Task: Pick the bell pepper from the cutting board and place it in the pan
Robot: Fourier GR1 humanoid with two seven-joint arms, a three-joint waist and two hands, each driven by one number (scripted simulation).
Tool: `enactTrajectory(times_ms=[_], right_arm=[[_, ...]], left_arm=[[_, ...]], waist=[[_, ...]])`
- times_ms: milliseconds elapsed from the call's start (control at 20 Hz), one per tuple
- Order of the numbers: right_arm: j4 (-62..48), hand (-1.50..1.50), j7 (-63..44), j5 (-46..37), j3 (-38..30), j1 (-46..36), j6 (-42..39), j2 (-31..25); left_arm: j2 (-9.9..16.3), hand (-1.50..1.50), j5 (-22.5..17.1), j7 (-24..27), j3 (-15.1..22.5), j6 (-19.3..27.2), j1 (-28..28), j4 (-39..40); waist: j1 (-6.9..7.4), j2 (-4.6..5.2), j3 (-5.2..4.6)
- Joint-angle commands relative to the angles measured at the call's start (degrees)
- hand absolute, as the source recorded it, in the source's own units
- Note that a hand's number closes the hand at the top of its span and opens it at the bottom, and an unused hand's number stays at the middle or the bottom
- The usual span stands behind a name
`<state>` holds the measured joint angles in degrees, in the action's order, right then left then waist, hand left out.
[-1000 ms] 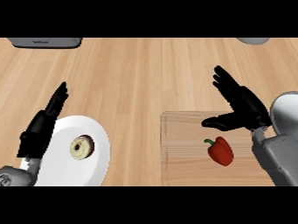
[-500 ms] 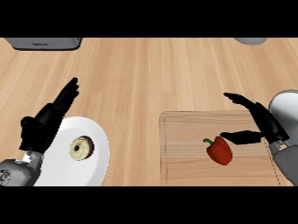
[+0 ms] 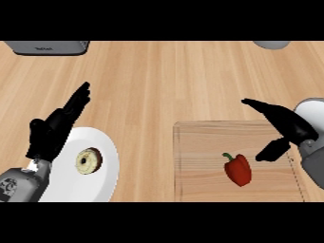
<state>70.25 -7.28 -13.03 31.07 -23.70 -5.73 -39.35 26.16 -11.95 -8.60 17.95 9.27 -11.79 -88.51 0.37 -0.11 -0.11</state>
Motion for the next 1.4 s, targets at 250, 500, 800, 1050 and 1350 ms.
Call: enactTrajectory(times_ms=[250, 500, 800, 1050, 1350], right_arm=[[2.8, -1.50, -21.5, 0.5, 8.2, -12.3, -27.4, 1.7], [3.6, -1.50, -34.8, 5.2, 8.5, -14.3, -36.8, 9.1], [6.4, -1.50, -41.6, 0.4, 7.7, -11.9, -37.9, 12.9], [6.6, -1.50, -42.8, -1.5, 4.5, -12.0, -41.2, 13.1], [8.4, -1.50, -42.5, -8.5, 5.8, -6.4, -39.1, 15.3]], left_arm=[[-1.4, 0.00, 1.3, 1.1, 0.3, -0.5, 0.2, 1.0], [1.4, 0.00, -0.4, -0.3, -2.4, -2.7, 3.0, -3.1], [-2.3, 0.00, 2.1, 1.2, -2.9, -3.7, 3.2, -0.2], [-4.4, 0.00, 3.5, -2.2, -4.6, -3.5, -0.3, 0.0], [-3.8, 0.00, 5.3, -1.6, -5.3, -5.0, 6.4, -6.2]], waist=[[0.68, 0.07, -0.06], [0.45, -0.16, 0.02], [-0.34, 0.04, 0.08], [-0.36, 0.08, 0.10], [0.01, 0.02, 0.11]])
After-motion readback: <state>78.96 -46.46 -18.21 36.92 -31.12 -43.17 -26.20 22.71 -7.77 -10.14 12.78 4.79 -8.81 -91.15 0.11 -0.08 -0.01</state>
